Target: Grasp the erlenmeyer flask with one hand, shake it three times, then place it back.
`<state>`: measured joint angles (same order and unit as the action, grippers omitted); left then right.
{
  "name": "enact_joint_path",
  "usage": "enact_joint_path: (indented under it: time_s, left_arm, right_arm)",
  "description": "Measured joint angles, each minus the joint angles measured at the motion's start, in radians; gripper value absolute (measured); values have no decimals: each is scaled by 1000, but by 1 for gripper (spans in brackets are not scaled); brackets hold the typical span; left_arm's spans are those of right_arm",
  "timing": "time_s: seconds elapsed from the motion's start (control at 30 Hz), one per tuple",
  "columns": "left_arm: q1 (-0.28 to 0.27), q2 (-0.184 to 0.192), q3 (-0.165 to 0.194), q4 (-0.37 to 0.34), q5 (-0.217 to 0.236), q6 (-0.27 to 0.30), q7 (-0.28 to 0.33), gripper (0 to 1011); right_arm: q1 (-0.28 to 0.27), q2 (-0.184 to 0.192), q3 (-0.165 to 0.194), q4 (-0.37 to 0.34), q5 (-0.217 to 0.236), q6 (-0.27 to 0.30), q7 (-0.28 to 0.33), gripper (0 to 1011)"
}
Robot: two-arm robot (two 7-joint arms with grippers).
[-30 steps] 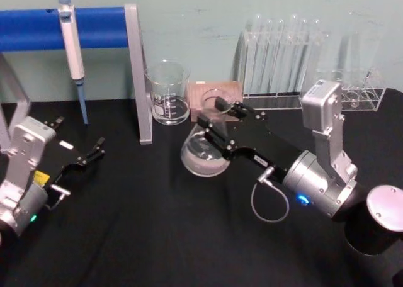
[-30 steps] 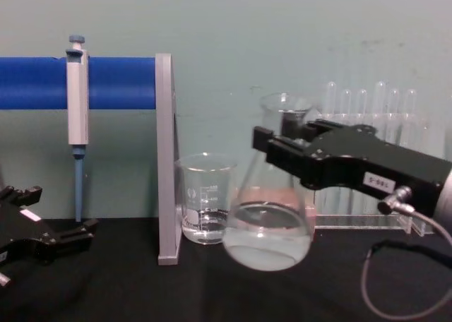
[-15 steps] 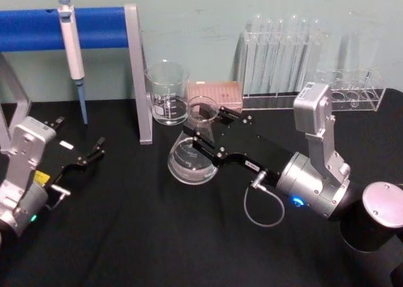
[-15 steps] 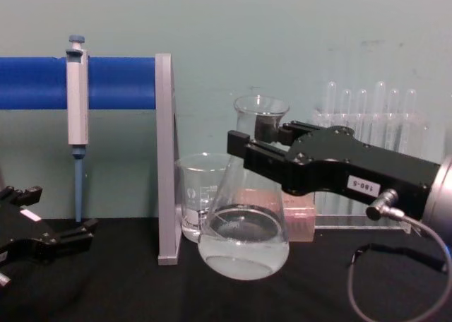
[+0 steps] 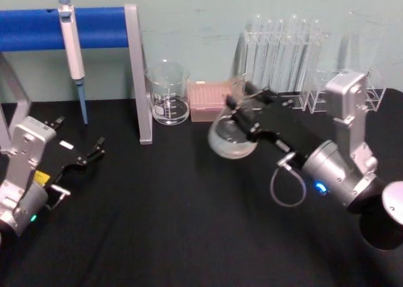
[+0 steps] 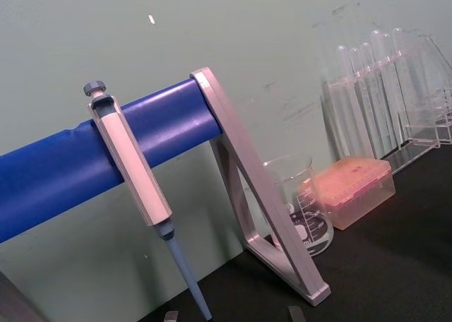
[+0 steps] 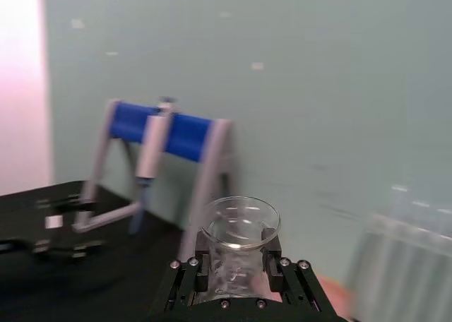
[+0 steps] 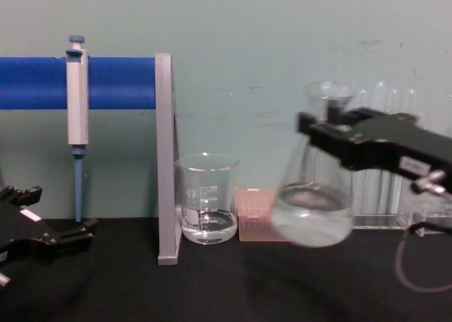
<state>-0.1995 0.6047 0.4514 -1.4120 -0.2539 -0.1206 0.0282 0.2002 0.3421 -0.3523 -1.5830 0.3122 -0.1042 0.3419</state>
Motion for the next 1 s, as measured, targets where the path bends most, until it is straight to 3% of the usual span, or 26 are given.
enact_joint_path:
  time_s: [0.3,0.57,0.77,1.0]
  left_arm:
    - [0,0,0,0,0,0,0,1001]
    - [0,0,0,0,0,0,0,1001]
    - [0,0,0,0,0,0,0,1001]
    - [0,0,0,0,0,0,0,1001]
  right_arm:
    - [-35,-15,116,-4,-32,24,-124,450]
    - [-52,-26,184,-7,-54,43,-181,450]
    - [-51,-38,195,0,-60,50,-165,450]
    - [-32,-50,170,16,-57,51,-93,450]
